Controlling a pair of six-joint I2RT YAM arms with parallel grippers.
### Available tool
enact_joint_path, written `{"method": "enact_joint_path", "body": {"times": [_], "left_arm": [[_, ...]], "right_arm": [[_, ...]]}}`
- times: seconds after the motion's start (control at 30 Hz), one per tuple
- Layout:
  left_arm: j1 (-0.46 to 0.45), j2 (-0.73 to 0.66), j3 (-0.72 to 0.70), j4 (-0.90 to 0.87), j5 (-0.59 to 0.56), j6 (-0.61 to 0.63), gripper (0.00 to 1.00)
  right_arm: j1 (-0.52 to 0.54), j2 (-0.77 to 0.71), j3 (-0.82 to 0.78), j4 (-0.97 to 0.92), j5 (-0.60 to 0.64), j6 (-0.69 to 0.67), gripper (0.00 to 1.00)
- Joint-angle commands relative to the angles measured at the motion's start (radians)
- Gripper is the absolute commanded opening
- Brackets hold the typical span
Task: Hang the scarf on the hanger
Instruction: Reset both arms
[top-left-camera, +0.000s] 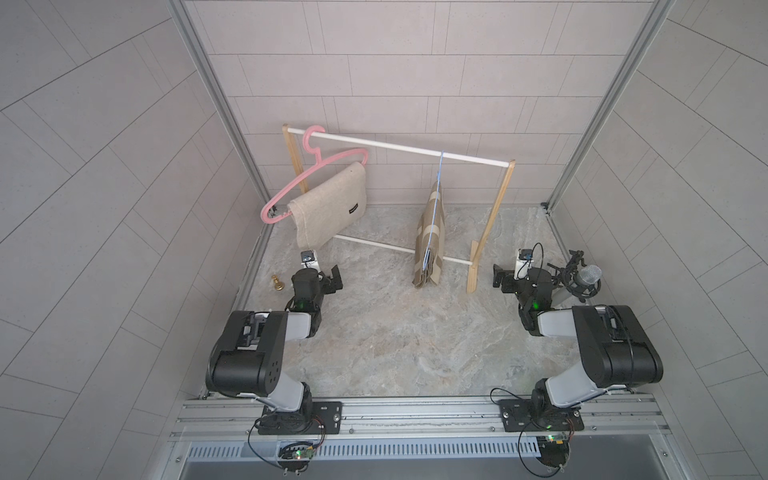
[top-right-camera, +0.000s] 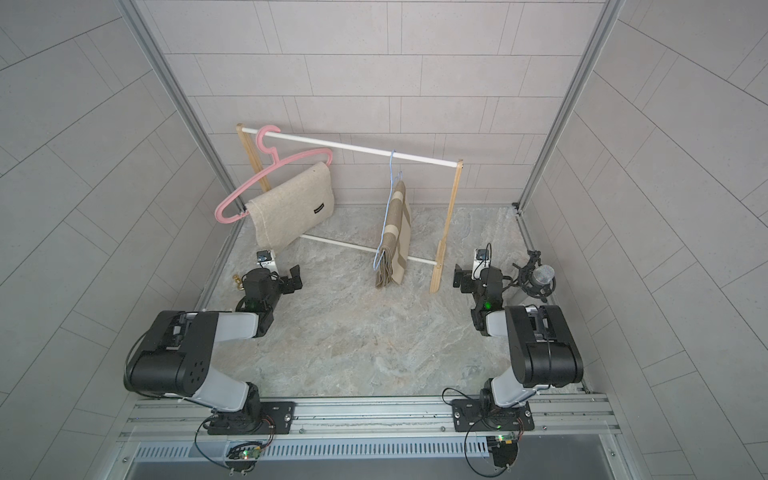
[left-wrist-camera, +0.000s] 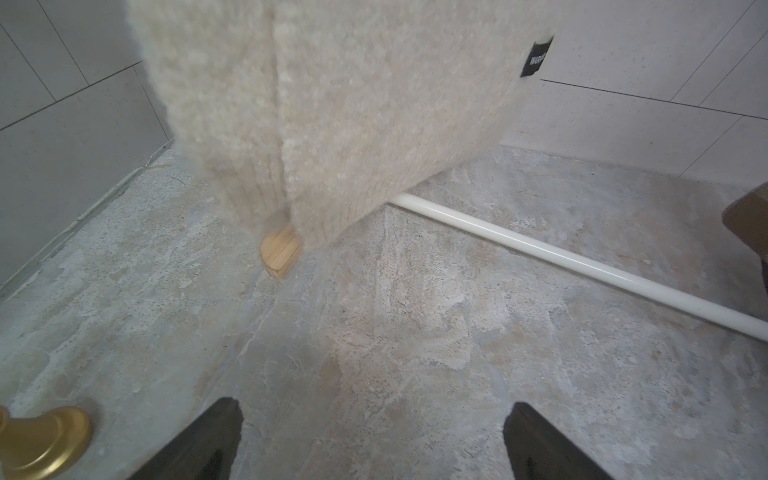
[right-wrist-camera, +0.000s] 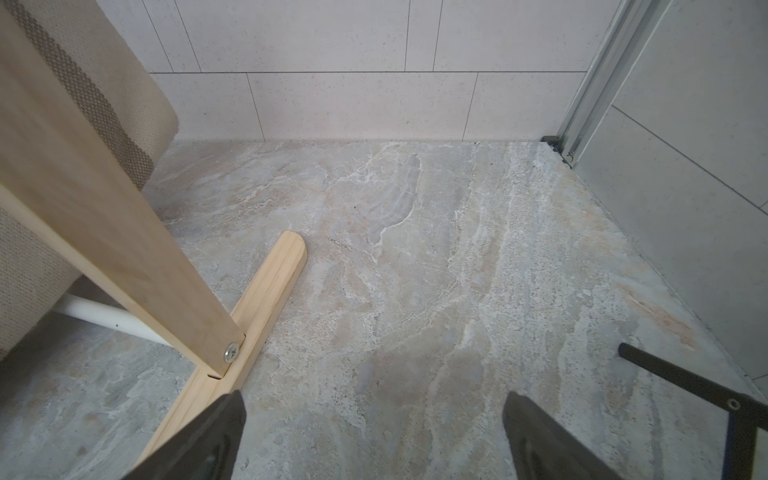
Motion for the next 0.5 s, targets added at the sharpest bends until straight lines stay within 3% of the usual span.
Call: {"method": "enact_joint_path", "body": {"times": [0.0,0.47], "left_arm": [[0.000,-0.001,0.012,-0.011,0.003,0.016,1.00],[-0.001,0.001,0.016,-0.018,0.007,0.021,1.00]], "right_arm": [[-0.002,-0.014,0.008,0.000,0.006,0.006,1.00],[-0.002,-0.015,0.009,0.002,0.005,0.007,1.00]]}}
